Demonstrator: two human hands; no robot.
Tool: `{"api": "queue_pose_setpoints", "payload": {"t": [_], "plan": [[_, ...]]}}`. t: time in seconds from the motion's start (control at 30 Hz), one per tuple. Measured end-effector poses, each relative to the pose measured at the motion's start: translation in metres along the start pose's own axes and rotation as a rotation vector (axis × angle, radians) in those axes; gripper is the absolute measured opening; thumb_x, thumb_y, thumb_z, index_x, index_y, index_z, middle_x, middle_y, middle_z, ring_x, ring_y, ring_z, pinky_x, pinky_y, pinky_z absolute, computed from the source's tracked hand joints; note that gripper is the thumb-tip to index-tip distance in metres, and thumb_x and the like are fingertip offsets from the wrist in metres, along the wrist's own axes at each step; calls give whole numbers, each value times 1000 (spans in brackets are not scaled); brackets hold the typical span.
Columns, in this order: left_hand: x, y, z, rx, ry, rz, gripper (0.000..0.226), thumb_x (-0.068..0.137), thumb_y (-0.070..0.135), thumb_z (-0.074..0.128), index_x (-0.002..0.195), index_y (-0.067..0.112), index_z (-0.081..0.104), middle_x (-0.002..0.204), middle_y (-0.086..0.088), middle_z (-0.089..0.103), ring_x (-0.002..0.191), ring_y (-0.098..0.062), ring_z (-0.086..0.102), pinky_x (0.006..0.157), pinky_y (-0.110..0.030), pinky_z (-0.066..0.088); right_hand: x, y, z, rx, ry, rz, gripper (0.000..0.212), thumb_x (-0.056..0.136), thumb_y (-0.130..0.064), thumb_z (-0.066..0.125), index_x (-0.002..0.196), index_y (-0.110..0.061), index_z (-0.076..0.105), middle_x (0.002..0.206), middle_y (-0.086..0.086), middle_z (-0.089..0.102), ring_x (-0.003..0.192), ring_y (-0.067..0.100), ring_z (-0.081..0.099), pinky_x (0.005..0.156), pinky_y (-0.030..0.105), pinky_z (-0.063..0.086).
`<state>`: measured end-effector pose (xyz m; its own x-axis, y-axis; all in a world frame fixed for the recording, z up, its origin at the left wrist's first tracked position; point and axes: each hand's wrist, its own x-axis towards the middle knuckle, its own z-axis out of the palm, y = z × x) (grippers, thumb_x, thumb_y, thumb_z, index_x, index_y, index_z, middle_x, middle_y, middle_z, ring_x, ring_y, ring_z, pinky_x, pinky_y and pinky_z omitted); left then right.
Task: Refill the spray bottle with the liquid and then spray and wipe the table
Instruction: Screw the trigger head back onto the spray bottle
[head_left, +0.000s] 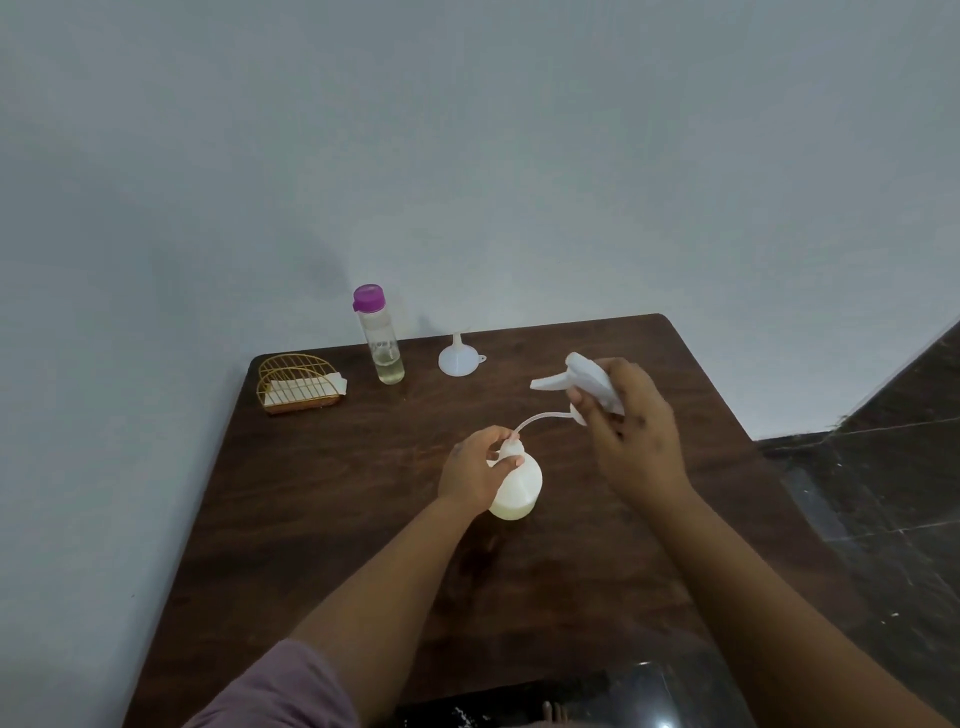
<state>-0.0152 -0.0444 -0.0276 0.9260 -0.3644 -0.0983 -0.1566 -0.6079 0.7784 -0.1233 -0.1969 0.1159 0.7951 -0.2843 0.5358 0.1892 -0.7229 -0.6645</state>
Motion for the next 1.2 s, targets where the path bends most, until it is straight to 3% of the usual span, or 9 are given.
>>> {"api": "queue_pose_setpoints", "payload": {"t": [0.2, 0.33, 0.4, 0.6, 0.77, 0.87, 1.03, 1.2], "plan": [[-2, 1, -5, -90, -19, 1, 31, 84, 33, 73, 113, 26, 65, 114, 6, 68, 101, -15, 62, 91, -42, 55, 31, 6, 20, -136, -196, -112, 26, 95, -29, 55, 114, -12, 54, 96, 0, 54, 72, 12, 52, 56, 13, 37], [-2, 3, -7, -117, -27, -1, 34, 85, 30, 73, 117, 22, 63, 121, 2, 67, 103, -15, 62, 93, -37, 52, 42, 11, 33, -18, -486, -77, 31, 97, -34, 51, 119, -12, 48, 96, -1, 59, 74, 12, 59, 60, 15, 44], [-3, 3, -6, -121, -18, -3, 33, 86, 30, 72, 116, 20, 64, 119, 1, 67, 101, -16, 63, 90, -34, 52, 39, 16, 45, -32, -577, -109, 34, 97, -34, 51, 123, -14, 47, 99, 1, 61, 77, 9, 57, 61, 11, 38], [-5, 0, 0, -229, 11, -28, 30, 87, 30, 72, 114, 21, 65, 121, 0, 67, 105, -18, 63, 90, -36, 52, 44, 32, 74, -37, -663, -28, 31, 100, -30, 43, 125, -12, 42, 96, -1, 55, 69, 6, 51, 56, 11, 32], [-11, -2, 13, -309, 100, -7, 24, 88, 26, 71, 110, 31, 62, 117, 7, 66, 103, -12, 60, 84, -23, 49, 52, 52, 89, -85, -717, 21, 28, 98, -24, 48, 124, -12, 43, 104, 6, 56, 80, 13, 52, 61, 16, 38], [-12, -7, 20, -353, 120, 1, 30, 86, 33, 70, 114, 26, 63, 118, 8, 65, 105, -14, 61, 85, -29, 51, 48, 57, 96, -75, -770, 8, 25, 97, -21, 50, 118, -11, 44, 99, 9, 57, 82, 19, 55, 65, 28, 43], [-12, -10, 25, -479, 139, -11, 27, 81, 29, 72, 106, 37, 65, 112, 13, 65, 105, -17, 59, 88, -27, 48, 32, 63, 105, -122, -813, -1, 24, 94, -18, 51, 116, -14, 41, 92, 6, 51, 78, 17, 49, 57, 22, 34], [-13, -10, 23, -527, 108, 37, 18, 82, 22, 73, 98, 27, 69, 98, 12, 70, 100, -12, 63, 93, -35, 50, 28, 67, 103, -140, -847, -6, 32, 90, -15, 56, 116, -14, 38, 96, 4, 47, 82, 18, 49, 61, 24, 37]]}}
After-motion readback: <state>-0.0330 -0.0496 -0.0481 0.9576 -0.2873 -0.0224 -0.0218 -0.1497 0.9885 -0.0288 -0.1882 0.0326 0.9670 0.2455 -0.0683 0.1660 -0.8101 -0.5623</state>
